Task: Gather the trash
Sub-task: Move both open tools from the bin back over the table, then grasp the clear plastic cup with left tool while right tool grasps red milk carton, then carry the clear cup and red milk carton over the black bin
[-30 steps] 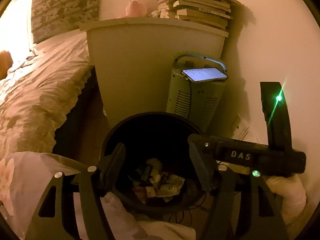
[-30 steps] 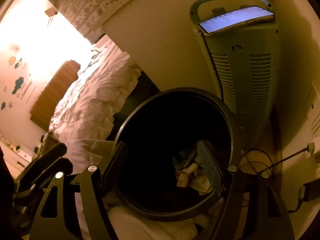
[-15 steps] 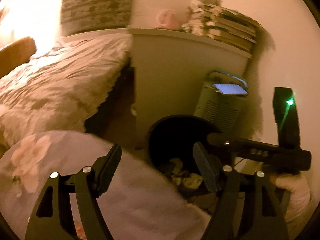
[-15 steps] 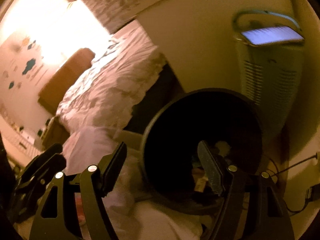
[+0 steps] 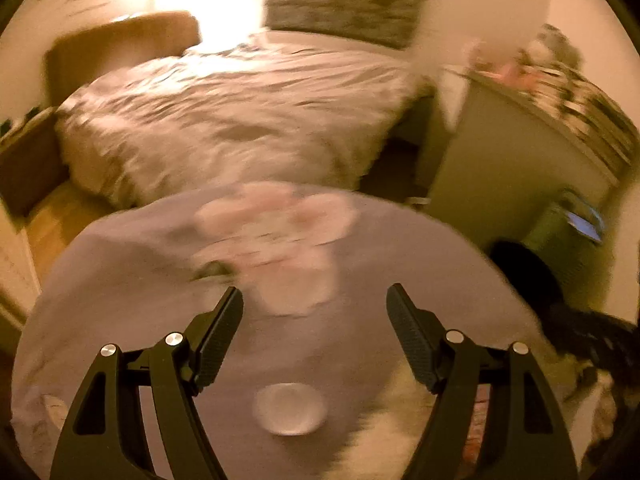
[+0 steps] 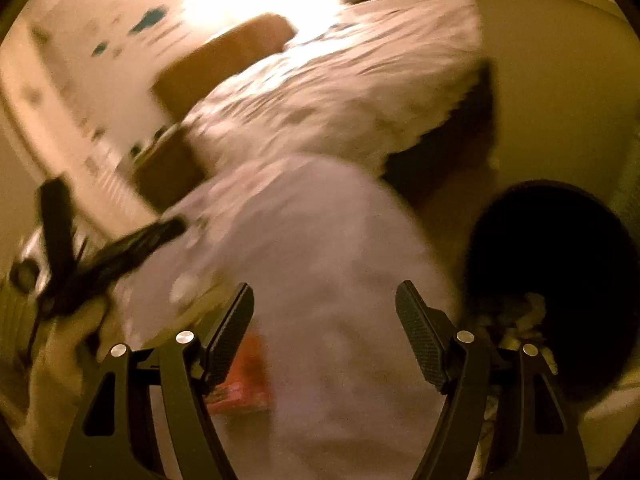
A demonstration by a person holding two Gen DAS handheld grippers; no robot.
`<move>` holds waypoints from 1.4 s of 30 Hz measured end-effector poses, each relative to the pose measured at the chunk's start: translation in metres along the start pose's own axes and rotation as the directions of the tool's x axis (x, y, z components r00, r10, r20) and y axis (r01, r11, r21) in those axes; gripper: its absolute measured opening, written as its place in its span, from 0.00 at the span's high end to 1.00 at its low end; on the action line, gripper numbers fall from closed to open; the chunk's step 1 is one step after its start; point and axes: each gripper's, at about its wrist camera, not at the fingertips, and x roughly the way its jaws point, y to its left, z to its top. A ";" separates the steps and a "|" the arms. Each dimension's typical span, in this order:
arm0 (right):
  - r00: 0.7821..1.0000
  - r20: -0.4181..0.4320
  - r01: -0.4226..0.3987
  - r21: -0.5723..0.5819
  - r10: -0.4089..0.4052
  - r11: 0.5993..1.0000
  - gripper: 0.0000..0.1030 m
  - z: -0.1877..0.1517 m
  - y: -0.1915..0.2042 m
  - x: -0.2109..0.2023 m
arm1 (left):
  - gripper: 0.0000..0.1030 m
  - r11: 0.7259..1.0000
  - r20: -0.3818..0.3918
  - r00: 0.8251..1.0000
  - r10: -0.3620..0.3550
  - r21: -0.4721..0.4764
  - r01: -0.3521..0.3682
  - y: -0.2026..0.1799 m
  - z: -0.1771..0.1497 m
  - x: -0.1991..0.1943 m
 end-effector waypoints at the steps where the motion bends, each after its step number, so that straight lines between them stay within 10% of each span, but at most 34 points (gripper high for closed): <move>1: 1.000 -0.019 -0.010 -0.025 0.009 1.000 0.29 -0.002 0.010 0.005 | 0.29 1.000 -0.010 1.000 0.019 -0.016 -0.019 0.012 0.000 0.004; 16: 0.978 -0.189 0.032 -0.273 -0.086 0.961 0.37 -0.037 0.083 0.052 | 0.58 0.996 -0.110 0.991 0.082 -0.011 -0.084 0.063 -0.002 0.056; 27: 0.989 -0.139 0.018 -0.198 -0.046 0.980 0.48 -0.022 0.066 0.046 | 0.61 0.999 -0.074 0.996 0.040 -0.024 -0.042 0.063 0.000 0.048; 42: 0.979 0.189 0.054 0.106 -0.074 0.993 0.48 0.020 -0.028 -0.050 | 0.60 0.957 0.035 0.972 -0.234 0.186 0.223 -0.111 0.015 -0.016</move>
